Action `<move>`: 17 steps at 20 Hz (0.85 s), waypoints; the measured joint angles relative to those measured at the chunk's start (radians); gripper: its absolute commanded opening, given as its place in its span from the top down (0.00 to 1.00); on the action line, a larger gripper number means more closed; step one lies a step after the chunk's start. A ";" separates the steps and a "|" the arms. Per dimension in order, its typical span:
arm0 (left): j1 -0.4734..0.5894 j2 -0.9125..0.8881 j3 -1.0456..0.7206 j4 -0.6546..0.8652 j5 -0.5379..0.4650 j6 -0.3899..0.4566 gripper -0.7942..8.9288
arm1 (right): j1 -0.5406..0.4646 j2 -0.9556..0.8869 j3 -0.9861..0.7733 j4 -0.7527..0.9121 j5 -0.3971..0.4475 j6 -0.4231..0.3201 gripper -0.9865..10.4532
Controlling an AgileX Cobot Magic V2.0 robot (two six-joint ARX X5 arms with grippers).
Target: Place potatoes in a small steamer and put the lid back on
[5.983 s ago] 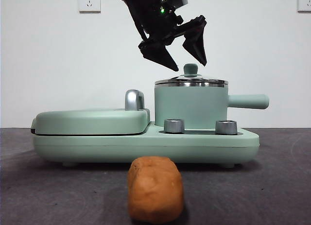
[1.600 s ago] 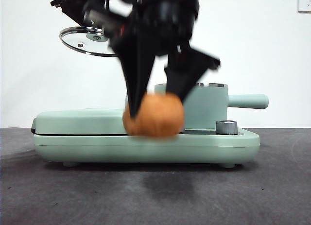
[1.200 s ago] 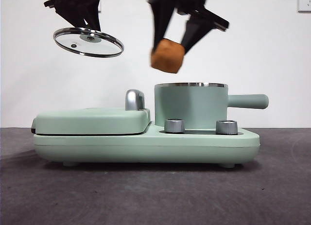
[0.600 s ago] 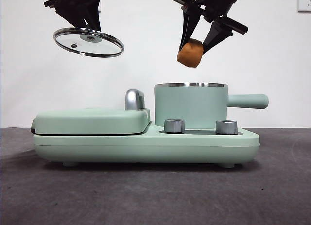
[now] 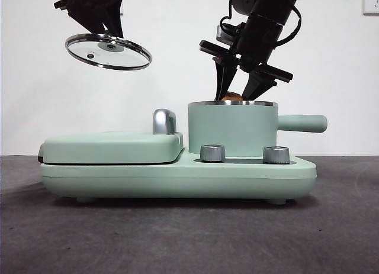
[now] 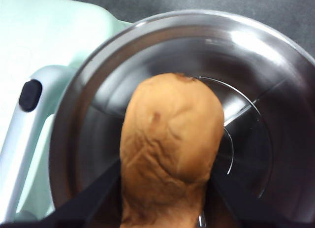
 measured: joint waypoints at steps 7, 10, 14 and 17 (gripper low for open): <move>0.000 0.000 0.000 0.000 0.021 -0.003 0.90 | 0.000 0.032 0.002 -0.027 0.036 -0.004 0.60; -0.001 0.000 0.000 0.000 0.023 -0.003 0.90 | 0.000 0.032 0.003 -0.035 0.041 -0.005 0.48; -0.001 0.000 0.000 0.000 0.023 -0.007 0.90 | 0.001 0.028 0.061 -0.122 0.021 -0.024 0.48; -0.006 0.000 0.000 0.000 0.023 -0.011 0.90 | 0.001 -0.037 0.095 -0.174 0.021 -0.060 0.48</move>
